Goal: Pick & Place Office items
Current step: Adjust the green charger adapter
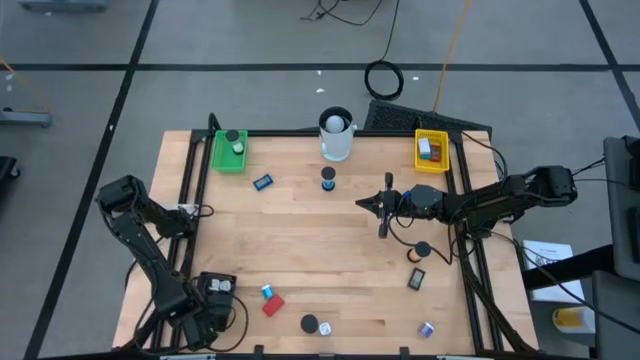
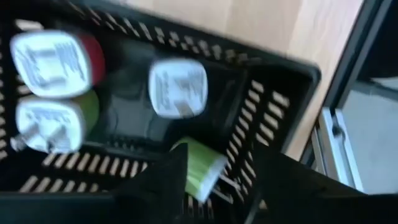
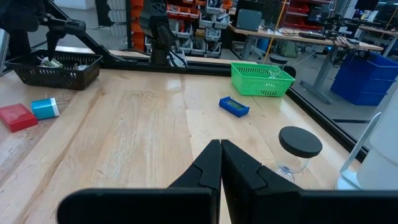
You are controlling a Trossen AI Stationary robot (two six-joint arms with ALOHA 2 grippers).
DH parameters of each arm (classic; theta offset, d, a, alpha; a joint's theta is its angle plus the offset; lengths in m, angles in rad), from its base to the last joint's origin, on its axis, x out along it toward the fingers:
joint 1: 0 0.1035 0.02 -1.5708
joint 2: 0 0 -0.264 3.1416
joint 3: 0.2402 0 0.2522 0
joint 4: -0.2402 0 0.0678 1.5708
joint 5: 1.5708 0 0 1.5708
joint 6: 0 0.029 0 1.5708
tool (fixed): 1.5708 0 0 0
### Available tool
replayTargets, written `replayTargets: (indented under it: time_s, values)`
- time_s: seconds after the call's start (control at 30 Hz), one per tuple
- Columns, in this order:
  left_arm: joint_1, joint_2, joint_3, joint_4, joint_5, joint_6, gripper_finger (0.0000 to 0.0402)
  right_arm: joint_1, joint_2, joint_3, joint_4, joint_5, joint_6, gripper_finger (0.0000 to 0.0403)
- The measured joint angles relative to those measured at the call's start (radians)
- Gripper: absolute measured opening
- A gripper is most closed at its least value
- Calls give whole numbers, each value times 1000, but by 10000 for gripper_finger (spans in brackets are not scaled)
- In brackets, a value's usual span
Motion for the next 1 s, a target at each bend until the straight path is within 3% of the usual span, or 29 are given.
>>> replayTargets:
  time_s: [0.37, 1.0]
  values:
    - [-29, 0, 0, 0, 39, 46, 12, 0, 0, 0, 0, 0, 0, 0]
    - [-31, 0, 0, -19, 70, 65, 7, 0, 0, 0, 0, 0, 0, 0]
